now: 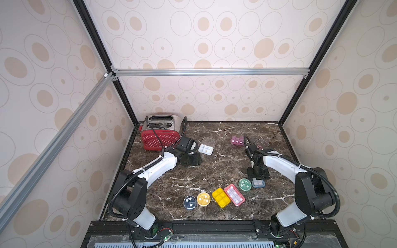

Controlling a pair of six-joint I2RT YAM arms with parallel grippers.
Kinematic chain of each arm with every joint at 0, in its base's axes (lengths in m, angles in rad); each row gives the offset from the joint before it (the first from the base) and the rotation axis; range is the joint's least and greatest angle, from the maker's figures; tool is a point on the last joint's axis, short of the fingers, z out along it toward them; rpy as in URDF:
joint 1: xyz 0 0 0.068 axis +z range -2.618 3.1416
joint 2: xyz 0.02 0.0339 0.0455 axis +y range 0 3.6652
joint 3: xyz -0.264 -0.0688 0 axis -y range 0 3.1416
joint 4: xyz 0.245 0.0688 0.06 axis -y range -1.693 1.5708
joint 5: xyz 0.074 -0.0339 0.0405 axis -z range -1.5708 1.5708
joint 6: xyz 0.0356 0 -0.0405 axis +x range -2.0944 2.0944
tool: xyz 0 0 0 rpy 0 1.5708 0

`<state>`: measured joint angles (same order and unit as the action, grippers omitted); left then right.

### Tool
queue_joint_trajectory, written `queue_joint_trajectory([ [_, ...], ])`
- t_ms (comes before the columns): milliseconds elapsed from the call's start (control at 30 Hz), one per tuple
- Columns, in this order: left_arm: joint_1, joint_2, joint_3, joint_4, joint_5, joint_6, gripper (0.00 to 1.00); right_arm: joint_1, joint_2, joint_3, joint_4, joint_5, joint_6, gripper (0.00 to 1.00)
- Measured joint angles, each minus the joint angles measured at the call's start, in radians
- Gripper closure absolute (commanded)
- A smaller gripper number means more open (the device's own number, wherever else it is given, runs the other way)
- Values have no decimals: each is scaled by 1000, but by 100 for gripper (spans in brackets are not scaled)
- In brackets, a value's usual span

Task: Close pillboxes
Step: Place the pillbox at the center of the board.

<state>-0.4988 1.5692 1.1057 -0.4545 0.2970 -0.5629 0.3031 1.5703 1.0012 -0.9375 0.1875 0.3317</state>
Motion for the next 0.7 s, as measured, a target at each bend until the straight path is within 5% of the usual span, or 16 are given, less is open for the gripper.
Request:
queue_joint_trajectory([
  [267,2,-72,-50,-5,9,-1,46,-90,-12,-77,89,-36,-19,56],
  [700,2,-93,-102,16,27,-36,48,-95,19,-81,119,-61,-19,48],
])
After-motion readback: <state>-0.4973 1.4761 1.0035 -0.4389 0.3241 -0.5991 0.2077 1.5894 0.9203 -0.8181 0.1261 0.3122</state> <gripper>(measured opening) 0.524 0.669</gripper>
